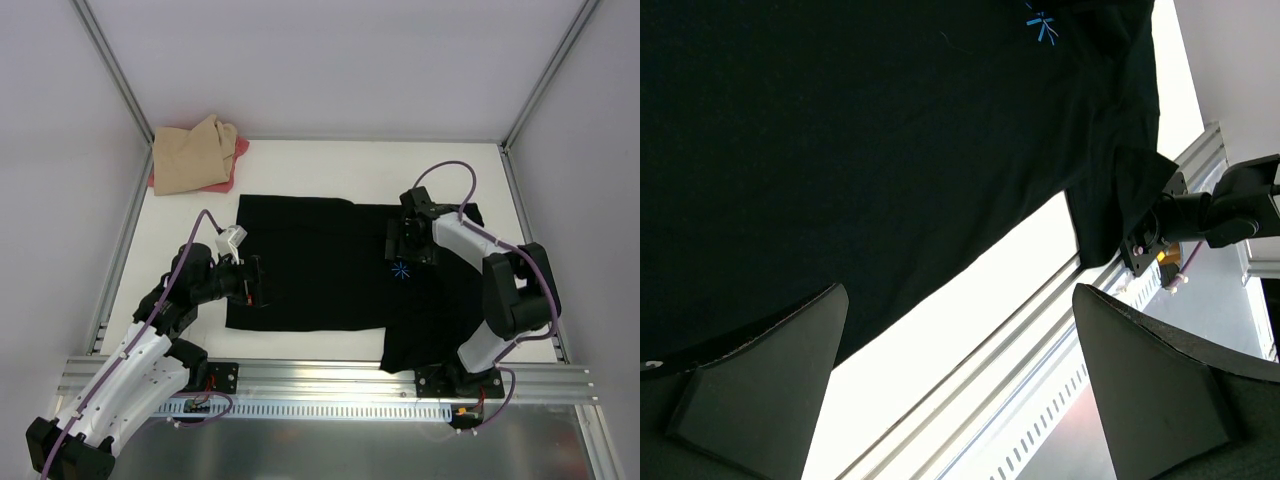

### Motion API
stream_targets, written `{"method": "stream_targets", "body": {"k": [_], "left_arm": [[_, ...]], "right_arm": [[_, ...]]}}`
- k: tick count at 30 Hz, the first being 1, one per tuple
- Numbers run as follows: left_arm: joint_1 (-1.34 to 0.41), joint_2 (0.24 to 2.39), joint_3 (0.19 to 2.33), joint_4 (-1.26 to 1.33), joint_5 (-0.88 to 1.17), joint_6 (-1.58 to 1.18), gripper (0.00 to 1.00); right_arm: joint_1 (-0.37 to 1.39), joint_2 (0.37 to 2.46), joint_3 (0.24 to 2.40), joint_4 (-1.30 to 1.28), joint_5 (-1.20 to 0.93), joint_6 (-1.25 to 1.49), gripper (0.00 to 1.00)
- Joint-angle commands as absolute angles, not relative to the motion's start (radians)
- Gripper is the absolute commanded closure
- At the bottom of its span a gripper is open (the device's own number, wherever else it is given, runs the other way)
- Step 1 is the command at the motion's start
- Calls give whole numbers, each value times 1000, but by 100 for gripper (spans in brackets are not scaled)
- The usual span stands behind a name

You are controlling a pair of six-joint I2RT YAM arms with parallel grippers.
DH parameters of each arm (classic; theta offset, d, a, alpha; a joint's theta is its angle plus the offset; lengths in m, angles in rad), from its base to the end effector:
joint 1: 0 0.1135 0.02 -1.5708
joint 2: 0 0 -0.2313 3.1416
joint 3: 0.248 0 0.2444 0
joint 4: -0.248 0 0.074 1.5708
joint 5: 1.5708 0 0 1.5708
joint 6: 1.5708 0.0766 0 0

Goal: Fold and stack the t-shirts
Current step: Fold the flattened tshirt in 1/3 of the way

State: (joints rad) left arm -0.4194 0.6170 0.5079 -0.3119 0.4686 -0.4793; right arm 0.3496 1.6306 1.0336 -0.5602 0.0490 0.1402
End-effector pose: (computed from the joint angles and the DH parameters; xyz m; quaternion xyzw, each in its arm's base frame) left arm 0.1716 -0.1144 0.2230 0.1017 0.8197 -0.4052 0.3918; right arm 0.3057 0.1074 0.1230 -0.0972 0.9736 0.0265 0.2050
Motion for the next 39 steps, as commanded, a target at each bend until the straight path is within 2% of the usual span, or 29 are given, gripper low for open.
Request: {"method": "stream_targets", "body": {"k": [1, 4, 7, 8, 13, 19, 22, 23, 26, 28, 39], "left_arm": [[-426, 612, 502, -285, 489, -469, 1], [-426, 612, 502, -287, 486, -471, 1], [-425, 614, 502, -288, 488, -469, 1], [-425, 612, 502, -288, 488, -469, 1], [-425, 614, 502, -288, 486, -469, 1], [-425, 617, 502, -288, 486, -469, 1], [-426, 618, 502, -287, 485, -471, 1], [-426, 618, 502, -288, 485, -469, 1], [-425, 620, 502, -287, 485, -469, 1], [-425, 620, 502, -285, 485, -471, 1], [-425, 624, 502, -282, 486, -469, 1]], "right_arm": [[353, 1673, 1089, -537, 115, 118, 17], [354, 1698, 1103, -535, 138, 114, 21], [353, 1707, 1112, -537, 173, 109, 27], [353, 1713, 1117, -538, 182, 107, 33], [345, 1733, 1123, -538, 227, 103, 40], [336, 1750, 1112, -526, 219, 101, 57], [333, 1753, 1103, -520, 207, 104, 73], [331, 1750, 1100, -517, 204, 103, 83], [331, 1741, 1094, -515, 189, 104, 95], [331, 1715, 1091, -526, 178, 107, 100], [333, 1589, 1103, -615, 49, 115, 100]]}}
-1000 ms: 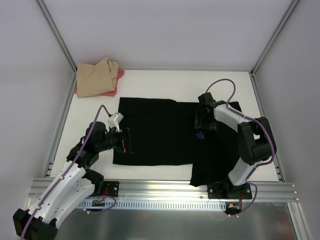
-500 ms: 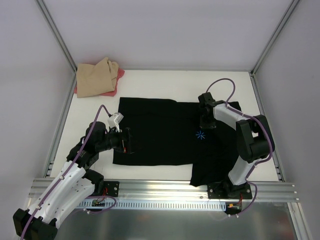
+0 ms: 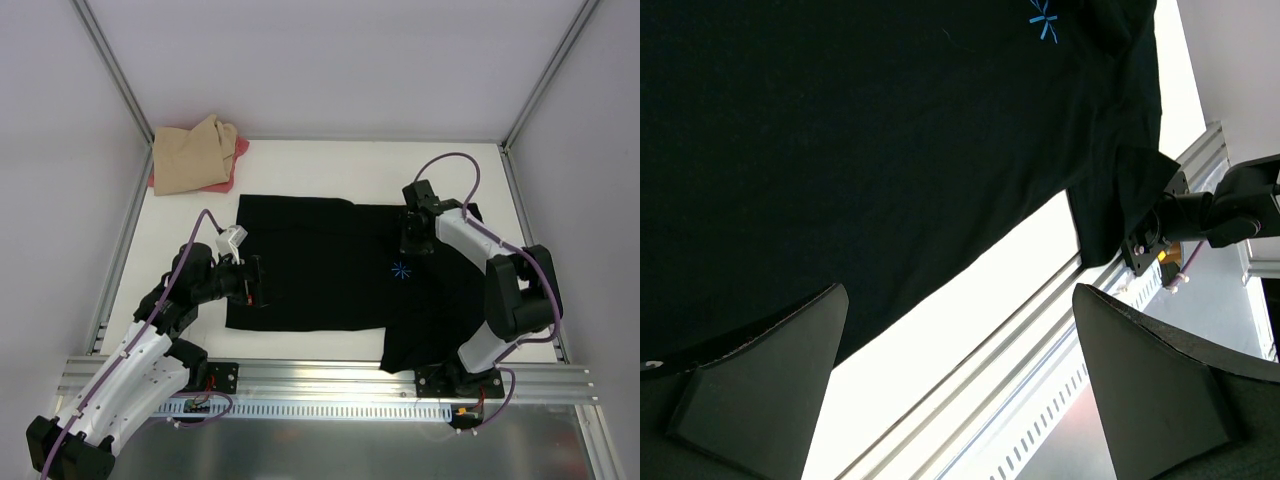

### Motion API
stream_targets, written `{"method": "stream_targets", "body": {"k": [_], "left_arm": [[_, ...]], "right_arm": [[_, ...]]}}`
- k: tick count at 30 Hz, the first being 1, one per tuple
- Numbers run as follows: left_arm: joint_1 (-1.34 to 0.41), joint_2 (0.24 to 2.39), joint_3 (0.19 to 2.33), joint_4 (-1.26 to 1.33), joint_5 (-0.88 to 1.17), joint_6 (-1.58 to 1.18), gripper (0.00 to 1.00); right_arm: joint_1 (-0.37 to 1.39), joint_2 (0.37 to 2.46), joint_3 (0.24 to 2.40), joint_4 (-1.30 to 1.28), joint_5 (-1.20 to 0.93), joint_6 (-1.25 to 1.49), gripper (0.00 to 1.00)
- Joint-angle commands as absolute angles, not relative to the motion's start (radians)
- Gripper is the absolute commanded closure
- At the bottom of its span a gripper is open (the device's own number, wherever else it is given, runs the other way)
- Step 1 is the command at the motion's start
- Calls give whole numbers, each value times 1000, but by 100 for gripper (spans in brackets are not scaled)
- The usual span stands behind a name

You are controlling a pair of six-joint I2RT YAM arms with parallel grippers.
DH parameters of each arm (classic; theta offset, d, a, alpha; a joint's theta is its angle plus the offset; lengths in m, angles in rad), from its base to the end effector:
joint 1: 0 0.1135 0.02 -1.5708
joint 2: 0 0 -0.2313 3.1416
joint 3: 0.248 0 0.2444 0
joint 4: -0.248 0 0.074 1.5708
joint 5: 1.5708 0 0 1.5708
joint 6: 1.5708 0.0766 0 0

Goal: Fold and stack the t-shirts
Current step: Fold the flattened tshirt in 1/3 of the way

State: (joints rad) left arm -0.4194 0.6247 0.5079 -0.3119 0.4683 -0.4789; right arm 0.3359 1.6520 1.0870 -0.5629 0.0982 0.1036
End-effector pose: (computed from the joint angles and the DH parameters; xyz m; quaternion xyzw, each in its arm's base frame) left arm 0.1724 -0.1147 0.2216 0.1010 0.8217 -0.4041 0.3889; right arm 0.3191 0.1035 0.1321 -0.1022 0.9691 0.0011 0.2245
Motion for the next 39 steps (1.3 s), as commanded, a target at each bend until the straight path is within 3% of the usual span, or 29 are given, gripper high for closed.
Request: {"method": "stream_targets", "body": {"k": [1, 24, 39], "left_arm": [[-426, 624, 502, -284, 486, -471, 1], [-425, 626, 503, -285, 485, -471, 1], [-425, 621, 505, -288, 482, -469, 1]], "right_arm": [[333, 1583, 1103, -621, 48, 112, 100], [364, 1496, 1132, -687, -60, 129, 100], [387, 1592, 1256, -712, -94, 130, 100]]}}
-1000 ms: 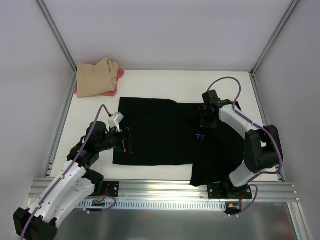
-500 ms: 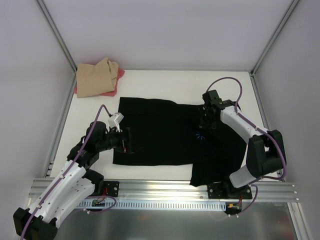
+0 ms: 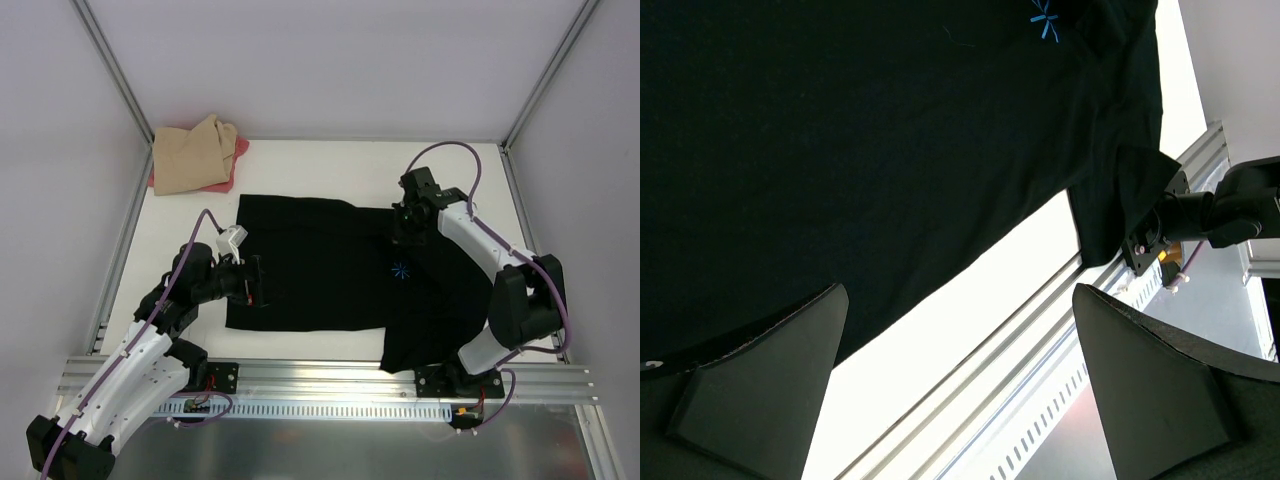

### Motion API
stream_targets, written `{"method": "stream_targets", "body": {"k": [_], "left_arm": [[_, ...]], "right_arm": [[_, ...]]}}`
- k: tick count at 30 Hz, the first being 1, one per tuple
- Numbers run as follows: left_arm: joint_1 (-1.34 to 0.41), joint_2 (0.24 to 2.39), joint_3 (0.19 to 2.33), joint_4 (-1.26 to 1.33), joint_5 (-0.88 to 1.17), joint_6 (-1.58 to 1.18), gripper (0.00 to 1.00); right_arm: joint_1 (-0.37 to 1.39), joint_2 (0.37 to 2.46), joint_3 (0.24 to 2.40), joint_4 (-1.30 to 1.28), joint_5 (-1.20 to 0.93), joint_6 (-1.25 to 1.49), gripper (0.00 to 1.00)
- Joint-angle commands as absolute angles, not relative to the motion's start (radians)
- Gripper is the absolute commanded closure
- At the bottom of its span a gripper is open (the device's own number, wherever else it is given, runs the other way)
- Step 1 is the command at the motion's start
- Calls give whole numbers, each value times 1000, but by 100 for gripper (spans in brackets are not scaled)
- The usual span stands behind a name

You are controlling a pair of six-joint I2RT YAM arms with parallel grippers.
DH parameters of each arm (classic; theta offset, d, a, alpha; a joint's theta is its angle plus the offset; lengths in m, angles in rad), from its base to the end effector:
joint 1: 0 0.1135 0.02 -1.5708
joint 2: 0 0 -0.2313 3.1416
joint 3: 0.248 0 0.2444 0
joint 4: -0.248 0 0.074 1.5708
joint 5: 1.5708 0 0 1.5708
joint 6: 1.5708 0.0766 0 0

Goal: Fold and stack the t-shirts
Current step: Fold the flattened tshirt in 1/3 of the way

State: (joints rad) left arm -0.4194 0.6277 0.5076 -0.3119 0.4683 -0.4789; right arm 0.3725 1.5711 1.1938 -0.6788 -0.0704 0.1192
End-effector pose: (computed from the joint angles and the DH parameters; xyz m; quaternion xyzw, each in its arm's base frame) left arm 0.1727 -0.1148 0.2209 0.1007 0.8226 -0.4037 0.3876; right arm 0.3114 0.1275 0.1824 -0.1310 0.9576 0.0949 0.2384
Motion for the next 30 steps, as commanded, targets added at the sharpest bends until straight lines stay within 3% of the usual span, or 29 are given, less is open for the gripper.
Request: {"method": "stream_targets", "body": {"k": [1, 10, 11, 12, 13, 14, 21, 30], "left_arm": [[-426, 621, 505, -288, 480, -469, 1], [-425, 623, 503, -285, 479, -471, 1], [-426, 624, 503, -285, 482, -471, 1], [-425, 627, 503, -285, 482, -469, 1], [-425, 626, 503, -287, 482, -471, 1], [-425, 629, 503, -285, 482, -471, 1], [-425, 630, 503, -285, 483, -471, 1], [-425, 626, 502, -284, 485, -472, 1]], "right_arm": [[387, 1598, 1262, -715, -92, 127, 100], [387, 1623, 1285, -722, -120, 123, 99], [388, 1631, 1292, -735, -124, 112, 91], [393, 1653, 1301, -765, -109, 106, 68], [397, 1657, 1296, -779, -88, 106, 10], [402, 1655, 1284, -782, -68, 104, 1], [403, 1511, 1117, -752, 159, 153, 1], [330, 1287, 901, -707, 293, 213, 1]]}}
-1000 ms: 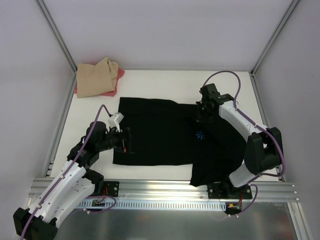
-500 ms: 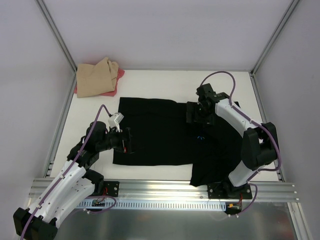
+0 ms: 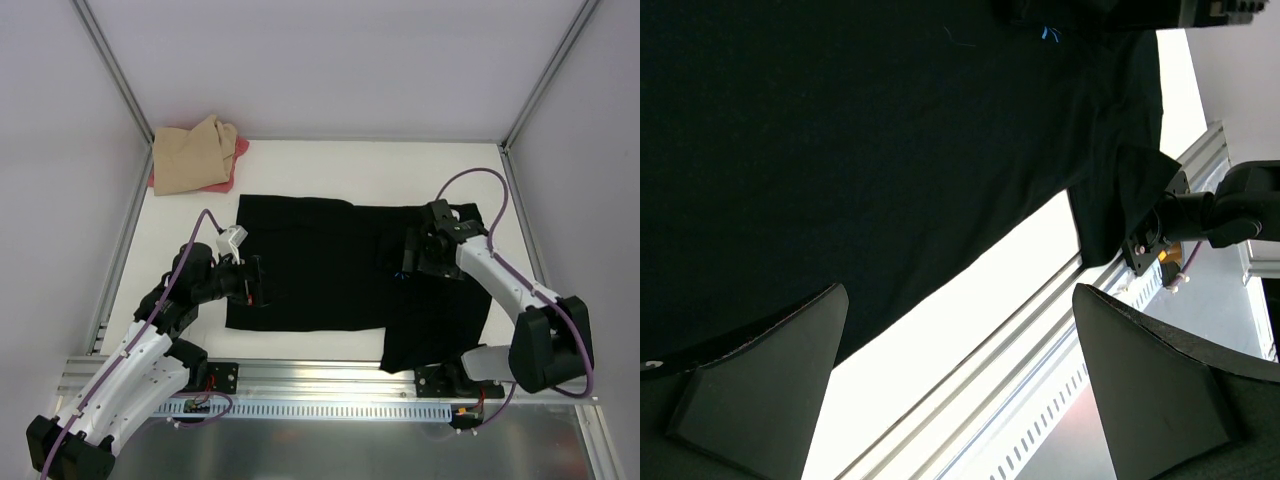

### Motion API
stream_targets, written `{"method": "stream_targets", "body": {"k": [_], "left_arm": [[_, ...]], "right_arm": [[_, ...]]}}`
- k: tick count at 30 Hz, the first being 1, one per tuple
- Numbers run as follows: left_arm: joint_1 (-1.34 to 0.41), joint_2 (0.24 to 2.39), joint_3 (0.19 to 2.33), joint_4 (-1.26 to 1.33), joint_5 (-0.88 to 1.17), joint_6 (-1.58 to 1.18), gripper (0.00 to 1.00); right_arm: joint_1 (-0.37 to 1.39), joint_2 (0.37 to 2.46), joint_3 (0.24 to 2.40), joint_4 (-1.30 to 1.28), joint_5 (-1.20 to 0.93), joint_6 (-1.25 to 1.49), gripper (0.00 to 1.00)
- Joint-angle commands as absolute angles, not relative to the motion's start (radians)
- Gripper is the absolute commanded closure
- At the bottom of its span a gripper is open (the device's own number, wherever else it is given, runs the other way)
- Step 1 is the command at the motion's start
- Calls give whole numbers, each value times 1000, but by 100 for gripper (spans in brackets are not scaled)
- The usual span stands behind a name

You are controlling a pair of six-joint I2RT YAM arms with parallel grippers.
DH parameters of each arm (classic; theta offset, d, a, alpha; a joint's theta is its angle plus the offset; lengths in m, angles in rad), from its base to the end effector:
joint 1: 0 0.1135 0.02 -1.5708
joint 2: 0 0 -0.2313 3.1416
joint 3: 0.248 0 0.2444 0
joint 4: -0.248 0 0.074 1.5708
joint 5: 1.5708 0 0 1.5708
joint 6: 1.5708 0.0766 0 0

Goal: Fold and stack the t-shirts
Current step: Fold the flattened tshirt in 1/3 of the way

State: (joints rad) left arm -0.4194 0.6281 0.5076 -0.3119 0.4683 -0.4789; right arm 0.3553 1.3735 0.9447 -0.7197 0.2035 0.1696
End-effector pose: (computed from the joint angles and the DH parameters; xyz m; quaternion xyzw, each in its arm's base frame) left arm 0.1727 -0.1149 0.2208 0.1006 0.8227 -0.4037 0.3874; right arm 0.2643 0.0816 0.1604 -0.0690 0.9705 -0.0418 0.2271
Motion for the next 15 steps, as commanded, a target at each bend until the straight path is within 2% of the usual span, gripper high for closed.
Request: {"method": "stream_targets", "body": {"k": [1, 15], "left_arm": [[-426, 624, 502, -285, 486, -471, 1], [-425, 623, 502, -285, 488, -472, 1]], "right_arm": [[310, 1272, 870, -689, 281, 218, 0], [252, 1350, 770, -568, 216, 222, 14]]}}
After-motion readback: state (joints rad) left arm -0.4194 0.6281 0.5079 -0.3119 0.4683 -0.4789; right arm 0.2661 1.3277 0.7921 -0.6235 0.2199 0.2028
